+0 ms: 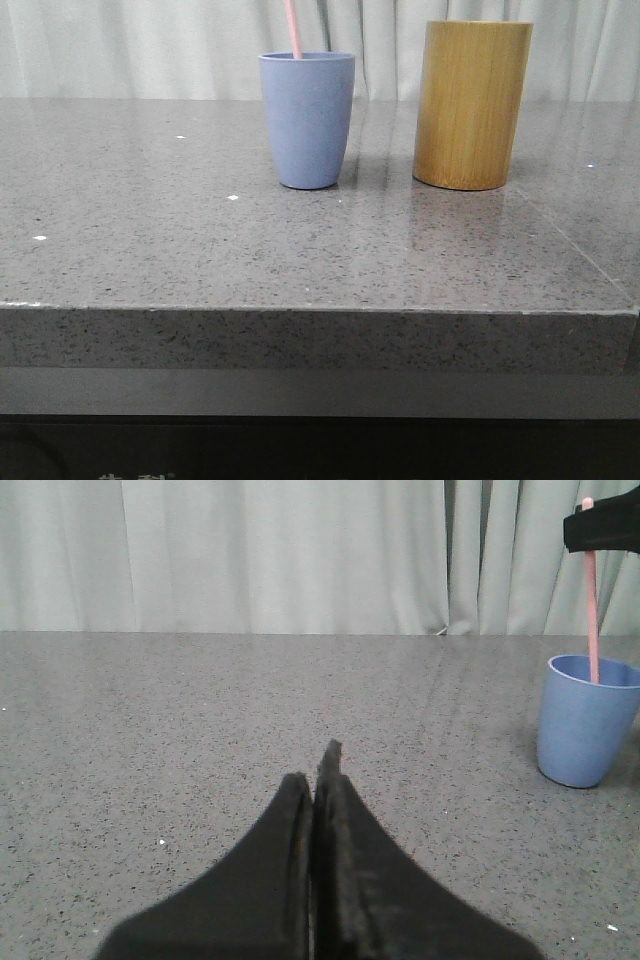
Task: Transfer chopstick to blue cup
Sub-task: 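Carry the pink stick over the blue cup and release it inside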
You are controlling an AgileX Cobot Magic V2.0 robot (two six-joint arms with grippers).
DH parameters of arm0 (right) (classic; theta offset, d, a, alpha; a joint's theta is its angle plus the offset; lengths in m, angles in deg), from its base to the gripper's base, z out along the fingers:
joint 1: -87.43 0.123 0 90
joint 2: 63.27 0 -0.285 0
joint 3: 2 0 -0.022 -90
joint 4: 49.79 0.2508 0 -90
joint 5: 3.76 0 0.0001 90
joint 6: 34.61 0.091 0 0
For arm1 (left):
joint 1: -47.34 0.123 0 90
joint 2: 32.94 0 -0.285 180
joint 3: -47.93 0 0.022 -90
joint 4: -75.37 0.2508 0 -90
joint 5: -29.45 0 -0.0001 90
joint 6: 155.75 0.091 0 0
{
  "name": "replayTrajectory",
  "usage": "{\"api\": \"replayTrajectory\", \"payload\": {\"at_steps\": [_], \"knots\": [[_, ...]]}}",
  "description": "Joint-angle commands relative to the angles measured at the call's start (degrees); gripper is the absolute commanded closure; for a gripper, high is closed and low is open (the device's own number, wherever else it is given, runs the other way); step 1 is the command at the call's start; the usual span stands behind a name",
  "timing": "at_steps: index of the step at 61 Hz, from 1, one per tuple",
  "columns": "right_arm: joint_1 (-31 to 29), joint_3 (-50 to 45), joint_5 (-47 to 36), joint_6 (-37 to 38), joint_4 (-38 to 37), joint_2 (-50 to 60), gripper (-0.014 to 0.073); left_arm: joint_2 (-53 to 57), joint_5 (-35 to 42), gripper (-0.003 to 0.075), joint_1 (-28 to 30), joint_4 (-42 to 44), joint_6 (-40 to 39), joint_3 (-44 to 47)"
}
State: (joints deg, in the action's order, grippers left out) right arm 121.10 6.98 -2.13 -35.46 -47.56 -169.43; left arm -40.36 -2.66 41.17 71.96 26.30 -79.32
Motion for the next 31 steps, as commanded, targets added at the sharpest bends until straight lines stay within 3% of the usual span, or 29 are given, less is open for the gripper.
{"api": "replayTrajectory", "payload": {"at_steps": [1, 17, 31], "knots": [[-0.15, 0.38, -3.97, -0.37, -0.1, 2.78, 0.0491, 0.57, 4.63, 0.0739, 0.02, -0.51, -0.43, -1.22], [-0.15, -0.15, -4.21, -0.37, -0.1, 2.78, 0.0267, 0.57, 4.63, 0.0739, 0.02, -0.51, -0.43, -1.22], [-0.21, -0.15, -4.21, -0.37, -0.15, 3.72, 0.0221, 0.57, 4.63, 0.0739, 0.02, -0.51, -0.43, -1.22]]}}
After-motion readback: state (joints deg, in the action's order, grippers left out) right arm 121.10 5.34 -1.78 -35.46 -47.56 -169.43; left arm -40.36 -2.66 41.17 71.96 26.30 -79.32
